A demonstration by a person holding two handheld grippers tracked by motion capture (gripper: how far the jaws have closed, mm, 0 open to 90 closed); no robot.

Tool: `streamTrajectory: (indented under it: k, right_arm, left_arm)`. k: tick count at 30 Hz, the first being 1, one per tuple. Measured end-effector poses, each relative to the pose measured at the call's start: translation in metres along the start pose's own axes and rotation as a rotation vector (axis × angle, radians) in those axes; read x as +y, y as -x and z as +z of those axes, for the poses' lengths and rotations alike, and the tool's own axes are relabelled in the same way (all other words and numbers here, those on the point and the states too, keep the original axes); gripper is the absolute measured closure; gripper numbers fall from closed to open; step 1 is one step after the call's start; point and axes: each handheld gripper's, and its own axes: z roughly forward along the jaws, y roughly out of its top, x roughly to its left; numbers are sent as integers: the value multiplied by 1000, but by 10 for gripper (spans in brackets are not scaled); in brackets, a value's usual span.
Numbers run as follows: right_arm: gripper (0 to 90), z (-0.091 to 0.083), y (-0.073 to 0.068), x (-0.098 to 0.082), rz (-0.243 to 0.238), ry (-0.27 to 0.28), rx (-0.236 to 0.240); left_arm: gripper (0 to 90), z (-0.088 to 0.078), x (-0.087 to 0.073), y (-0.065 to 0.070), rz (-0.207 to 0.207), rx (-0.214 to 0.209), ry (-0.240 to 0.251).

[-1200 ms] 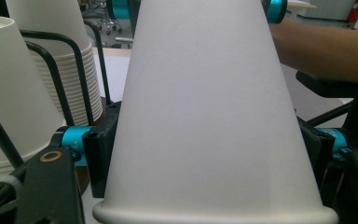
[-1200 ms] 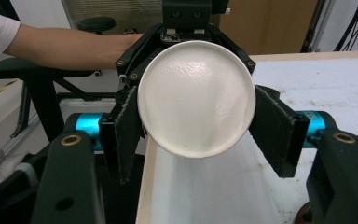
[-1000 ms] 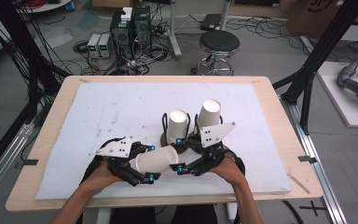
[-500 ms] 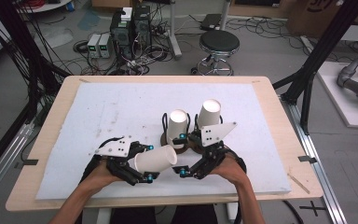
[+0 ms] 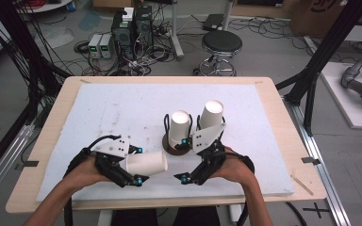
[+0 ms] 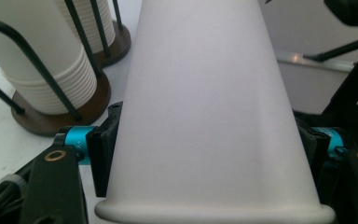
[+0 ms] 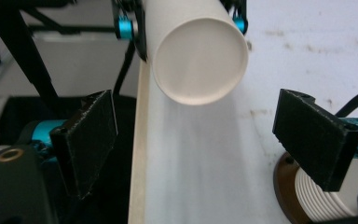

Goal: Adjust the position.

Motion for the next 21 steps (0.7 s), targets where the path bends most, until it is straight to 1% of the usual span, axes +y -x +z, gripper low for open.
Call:
streamTrajectory:
  k: [1, 3, 5, 10, 12, 14, 16, 17, 18, 20, 21]
  right_arm:
    - [142, 1, 0, 1, -4, -17, -8]
    - [143, 4, 1, 3, -3, -53, -12]
    - [143, 8, 0, 4, -7, -92, -13]
    - [144, 18, 2, 8, -14, -206, -3]
    - [149, 22, 1, 10, -15, -253, 5]
    - [150, 25, 2, 12, -23, -292, 14]
    - [151, 29, 2, 15, -29, -336, 17]
    - [151, 31, 2, 16, -36, -358, 20]
    - [152, 33, 2, 17, -30, -390, 17]
    - [154, 37, 2, 19, -38, -445, 14]
    - [154, 39, 2, 20, -41, -463, 14]
  left_arm:
    - [287, 0, 1, 0, -4, 1, -14]
    - [288, 0, 4, 0, -8, 2, -59]
    - [289, 1, 7, 1, -15, -9, -95]
    - [289, 5, 13, 1, -21, -10, -187]
    - [289, 7, 15, -1, -36, -10, -228]
    - [291, 9, 18, -2, -47, -10, -278]
    - [291, 13, 20, -3, -47, -6, -327]
    - [291, 15, 21, -2, -51, -8, -342]
    - [291, 16, 22, -2, -48, -11, -357]
    - [291, 20, 24, -2, -41, -18, -380]
    - [291, 21, 25, -2, -37, -21, -390]
